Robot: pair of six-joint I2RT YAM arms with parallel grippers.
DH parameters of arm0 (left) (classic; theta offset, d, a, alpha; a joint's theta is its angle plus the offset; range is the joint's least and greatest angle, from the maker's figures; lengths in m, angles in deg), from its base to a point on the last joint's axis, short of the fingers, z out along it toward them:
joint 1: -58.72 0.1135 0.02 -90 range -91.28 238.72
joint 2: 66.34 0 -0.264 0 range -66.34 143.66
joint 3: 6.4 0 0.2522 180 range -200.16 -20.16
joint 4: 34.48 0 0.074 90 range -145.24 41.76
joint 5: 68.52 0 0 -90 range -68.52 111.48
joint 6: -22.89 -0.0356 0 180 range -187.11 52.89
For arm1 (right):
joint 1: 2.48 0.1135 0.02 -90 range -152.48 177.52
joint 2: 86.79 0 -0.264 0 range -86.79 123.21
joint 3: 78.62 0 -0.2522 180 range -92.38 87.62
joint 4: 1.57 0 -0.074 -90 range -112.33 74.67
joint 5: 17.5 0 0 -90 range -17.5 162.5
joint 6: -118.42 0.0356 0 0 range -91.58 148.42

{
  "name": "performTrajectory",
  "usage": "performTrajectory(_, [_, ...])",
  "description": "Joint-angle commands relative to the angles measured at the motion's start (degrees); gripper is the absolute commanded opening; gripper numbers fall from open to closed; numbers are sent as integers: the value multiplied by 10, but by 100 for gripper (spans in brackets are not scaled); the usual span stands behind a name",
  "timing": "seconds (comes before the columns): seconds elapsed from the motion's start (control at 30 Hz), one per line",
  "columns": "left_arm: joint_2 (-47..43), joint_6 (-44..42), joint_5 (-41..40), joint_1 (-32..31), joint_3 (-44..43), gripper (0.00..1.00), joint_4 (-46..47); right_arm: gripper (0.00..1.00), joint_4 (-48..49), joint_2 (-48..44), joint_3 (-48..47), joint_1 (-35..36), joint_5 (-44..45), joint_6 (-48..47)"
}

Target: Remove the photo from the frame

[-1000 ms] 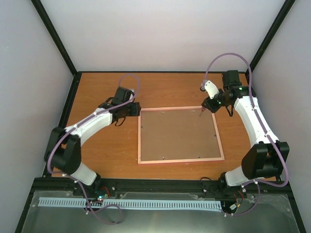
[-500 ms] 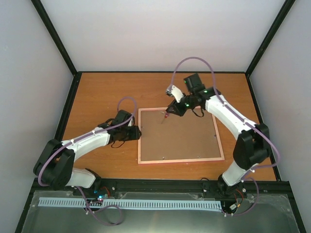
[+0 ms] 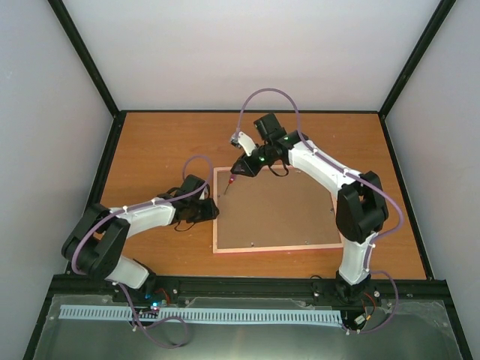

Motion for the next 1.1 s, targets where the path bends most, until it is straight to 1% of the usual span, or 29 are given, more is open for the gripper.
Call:
performTrajectory(0.0, [26, 10, 11, -1, 2, 38, 48, 3, 20, 25, -31, 7, -14, 23])
performTrajectory(0.2, [46, 24, 6, -1, 5, 28, 54, 3, 19, 51, -43, 11, -13, 28])
performTrajectory(0.33, [43, 27, 5, -1, 14, 20, 56, 3, 20, 60, -50, 13, -18, 32])
performTrajectory(0.7, [39, 37, 0, -1, 35, 3, 66, 3, 12, 81, -63, 24, -29, 31])
performTrajectory(0.77, [37, 37, -2, -1, 35, 2, 66, 3, 13, 82, -63, 26, -14, 31])
performTrajectory(0.93, [34, 37, -4, -1, 36, 1, 65, 3, 17, 81, -63, 27, 64, 42])
performTrajectory(1.07, [33, 36, -6, -1, 37, 1, 64, 3, 11, 86, -66, 27, 87, 45])
